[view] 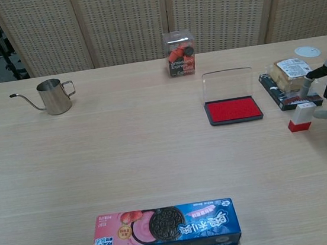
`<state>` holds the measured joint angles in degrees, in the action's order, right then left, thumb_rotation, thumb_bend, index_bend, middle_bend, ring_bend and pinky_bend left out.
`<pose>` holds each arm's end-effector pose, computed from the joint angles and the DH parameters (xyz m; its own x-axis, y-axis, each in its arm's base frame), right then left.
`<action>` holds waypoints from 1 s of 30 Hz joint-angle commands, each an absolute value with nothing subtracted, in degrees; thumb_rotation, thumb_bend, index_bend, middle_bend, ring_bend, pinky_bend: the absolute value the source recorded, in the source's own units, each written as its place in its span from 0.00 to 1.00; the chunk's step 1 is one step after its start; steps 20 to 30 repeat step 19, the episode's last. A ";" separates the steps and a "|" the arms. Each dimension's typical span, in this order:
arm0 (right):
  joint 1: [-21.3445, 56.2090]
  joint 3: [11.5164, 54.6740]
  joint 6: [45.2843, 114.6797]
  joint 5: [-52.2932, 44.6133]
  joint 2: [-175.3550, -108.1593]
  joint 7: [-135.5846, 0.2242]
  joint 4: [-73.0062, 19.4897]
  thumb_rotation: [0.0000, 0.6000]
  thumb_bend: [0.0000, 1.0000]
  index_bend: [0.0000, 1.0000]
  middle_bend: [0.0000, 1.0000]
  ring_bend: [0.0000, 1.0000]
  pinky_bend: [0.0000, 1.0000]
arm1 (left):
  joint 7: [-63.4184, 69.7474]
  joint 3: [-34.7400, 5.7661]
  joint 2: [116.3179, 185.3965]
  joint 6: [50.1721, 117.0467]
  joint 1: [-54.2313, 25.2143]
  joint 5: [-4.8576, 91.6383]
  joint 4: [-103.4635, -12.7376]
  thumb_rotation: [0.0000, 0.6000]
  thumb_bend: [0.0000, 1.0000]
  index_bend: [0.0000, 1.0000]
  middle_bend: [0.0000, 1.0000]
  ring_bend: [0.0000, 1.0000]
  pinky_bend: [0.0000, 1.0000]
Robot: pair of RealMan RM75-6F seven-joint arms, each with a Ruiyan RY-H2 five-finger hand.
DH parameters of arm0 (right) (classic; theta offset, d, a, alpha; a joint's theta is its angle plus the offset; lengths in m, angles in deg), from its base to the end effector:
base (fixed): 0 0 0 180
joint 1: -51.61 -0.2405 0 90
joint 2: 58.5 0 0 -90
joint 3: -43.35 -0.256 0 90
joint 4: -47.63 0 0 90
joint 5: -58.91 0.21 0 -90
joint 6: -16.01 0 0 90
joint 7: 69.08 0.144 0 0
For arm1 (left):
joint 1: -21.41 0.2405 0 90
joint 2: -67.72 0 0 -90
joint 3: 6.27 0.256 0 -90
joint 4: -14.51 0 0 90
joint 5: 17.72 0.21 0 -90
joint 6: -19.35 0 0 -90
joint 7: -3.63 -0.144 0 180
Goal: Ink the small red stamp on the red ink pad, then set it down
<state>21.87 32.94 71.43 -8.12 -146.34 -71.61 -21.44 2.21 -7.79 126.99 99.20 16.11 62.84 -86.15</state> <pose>-0.2814 -0.3377 0.0239 0.3270 -0.2507 0.9112 -0.9442 -0.0478 0.3257 -0.3059 0.1750 0.1615 0.3484 0.1205 0.9296 0.9311 0.0697 -0.3580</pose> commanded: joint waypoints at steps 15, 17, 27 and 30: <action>33.73 34.61 94.57 -23.17 -128.24 -64.54 -45.81 1.00 0.11 0.32 0.40 0.43 0.74 | 7.64 -6.81 123.51 102.02 17.78 66.37 -87.78 1.00 0.00 0.00 0.00 0.00 0.00; 36.07 35.92 99.50 -26.94 -127.80 -64.42 -45.58 1.00 0.02 0.27 0.22 0.20 0.54 | 8.17 -6.90 123.38 102.94 18.14 66.74 -87.65 1.00 0.00 0.00 0.00 0.00 0.00; 38.15 36.44 104.33 -29.25 -128.82 -65.43 -44.75 1.00 0.00 0.22 0.07 0.05 0.33 | 8.37 -7.11 123.45 104.23 18.59 67.17 -87.39 1.00 0.00 0.00 0.00 0.00 0.00; 38.15 36.44 104.33 -29.25 -128.82 -65.43 -44.75 1.00 0.00 0.22 0.07 0.05 0.33 | 8.37 -7.11 123.45 104.23 18.59 67.17 -87.39 1.00 0.00 0.00 0.00 0.00 0.00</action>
